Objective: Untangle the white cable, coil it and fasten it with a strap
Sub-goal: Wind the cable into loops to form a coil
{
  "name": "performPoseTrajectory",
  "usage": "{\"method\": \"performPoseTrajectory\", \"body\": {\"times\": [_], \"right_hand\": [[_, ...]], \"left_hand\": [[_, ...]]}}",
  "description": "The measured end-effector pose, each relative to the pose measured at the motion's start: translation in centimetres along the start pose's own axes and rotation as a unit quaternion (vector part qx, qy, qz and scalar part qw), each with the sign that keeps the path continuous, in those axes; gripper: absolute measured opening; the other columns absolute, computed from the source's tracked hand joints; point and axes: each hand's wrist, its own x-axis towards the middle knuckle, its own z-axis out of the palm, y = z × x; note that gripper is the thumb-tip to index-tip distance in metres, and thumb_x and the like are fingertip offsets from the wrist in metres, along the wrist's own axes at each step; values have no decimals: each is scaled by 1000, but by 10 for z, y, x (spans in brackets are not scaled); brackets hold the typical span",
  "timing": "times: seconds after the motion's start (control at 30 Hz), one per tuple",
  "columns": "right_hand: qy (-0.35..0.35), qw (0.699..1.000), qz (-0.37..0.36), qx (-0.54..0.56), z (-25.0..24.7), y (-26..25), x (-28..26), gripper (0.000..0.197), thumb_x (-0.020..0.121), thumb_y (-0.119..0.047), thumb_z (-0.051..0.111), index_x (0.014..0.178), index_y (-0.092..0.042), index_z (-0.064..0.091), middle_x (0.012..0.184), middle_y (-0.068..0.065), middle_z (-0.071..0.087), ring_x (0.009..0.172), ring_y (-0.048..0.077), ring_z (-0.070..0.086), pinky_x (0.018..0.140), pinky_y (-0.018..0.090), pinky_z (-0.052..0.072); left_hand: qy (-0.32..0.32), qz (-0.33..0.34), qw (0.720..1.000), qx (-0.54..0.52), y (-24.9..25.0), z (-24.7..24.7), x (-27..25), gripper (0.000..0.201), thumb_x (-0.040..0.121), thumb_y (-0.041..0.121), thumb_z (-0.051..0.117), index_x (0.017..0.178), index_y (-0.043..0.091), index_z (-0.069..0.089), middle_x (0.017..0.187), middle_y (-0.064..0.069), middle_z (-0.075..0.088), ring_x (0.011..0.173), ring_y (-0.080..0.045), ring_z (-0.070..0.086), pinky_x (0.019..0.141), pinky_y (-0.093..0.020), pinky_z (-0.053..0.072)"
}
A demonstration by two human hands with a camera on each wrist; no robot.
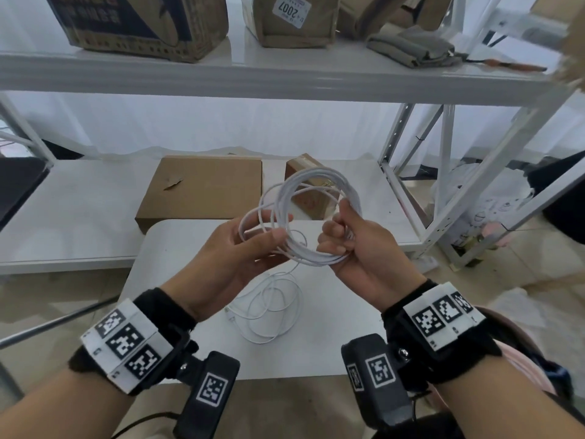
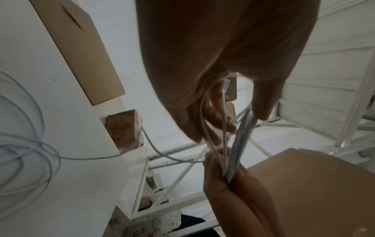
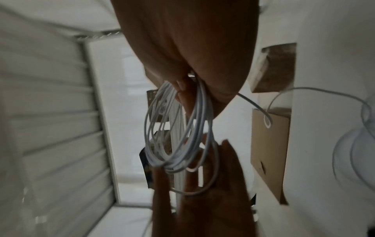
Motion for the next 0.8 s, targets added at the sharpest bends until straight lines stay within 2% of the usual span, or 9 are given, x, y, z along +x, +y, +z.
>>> {"method": "performPoseTrajectory", "body": {"times": [0.13, 0.23, 0.33, 0.43, 0.5, 0.57, 0.63, 0.7, 0.8], "right_hand": [[19, 985, -42, -167, 1, 7, -6, 36, 104, -37, 45, 85, -7, 54, 68, 11, 54, 49, 13, 47, 55, 25, 51], [9, 958, -50, -282, 0, 14, -9, 51, 104, -42, 41, 84, -2, 64, 80, 22, 67, 67, 26, 66, 71, 36, 56], [-5, 936, -28, -351, -1, 16, -10, 49, 104, -41, 43, 92, 0, 66, 83, 20, 74, 83, 36, 73, 85, 48, 59], [-27, 911, -3, -410, 2, 16, -13, 42, 99, -44, 52, 99, -3, 62, 80, 17, 74, 77, 33, 73, 80, 46, 61], [-40, 885, 5, -464, 4, 15, -14, 42, 94, -50, 58, 88, -8, 60, 70, 12, 69, 64, 24, 65, 70, 36, 59], [-36, 849, -15, -526, 6, 14, -15, 51, 89, -57, 62, 75, -8, 54, 61, 8, 53, 56, 15, 49, 59, 29, 46], [-24, 827, -51, -560, 5, 15, -14, 63, 84, -60, 64, 70, -1, 48, 64, 7, 35, 55, 12, 32, 57, 26, 30], [-19, 835, -82, -544, 5, 16, -13, 72, 77, -67, 67, 72, 3, 49, 70, 6, 34, 61, 12, 33, 62, 26, 31], [-37, 890, -93, -444, 3, 13, -8, 96, 65, -78, 67, 90, 13, 58, 79, 13, 51, 76, 22, 51, 81, 41, 51]], "left_hand": [[15, 45, 999, -11, -1, 7, -1, 22, 83, 20, 72, 105, 22, 75, 90, -14, 73, 96, -33, 70, 86, -37, 58], [7, 54, 998, -31, 2, 11, -1, 28, 90, 11, 59, 117, 6, 59, 82, -13, 67, 83, -31, 69, 80, -40, 59], [38, 35, 993, -109, 5, 15, 2, 26, 89, 5, 50, 115, 4, 53, 68, -7, 52, 61, -20, 59, 75, -38, 59], [72, 6, 976, -204, 11, 10, 3, 25, 84, 6, 49, 108, 3, 54, 63, 1, 36, 49, -9, 36, 54, -22, 45], [90, -8, 975, -202, 15, 5, 3, 22, 82, 11, 53, 103, 5, 58, 63, 5, 27, 47, -6, 26, 46, -18, 32], [101, -16, 980, -169, 20, 1, 3, 24, 86, 24, 61, 102, 6, 60, 62, 7, 25, 45, -4, 22, 41, -16, 26], [105, -32, 983, -147, 26, -1, 4, 46, 85, 49, 63, 102, 6, 63, 60, 8, 23, 45, -3, 18, 40, -16, 21], [120, -57, 980, -149, 31, -3, 5, 67, 85, 67, 53, 102, 3, 66, 58, 7, 21, 46, -5, 13, 40, -16, 16], [165, -64, 975, -132, 30, -6, 6, 60, 100, 56, 41, 95, 2, 68, 53, 7, 22, 40, -3, 16, 35, -16, 16]]}}
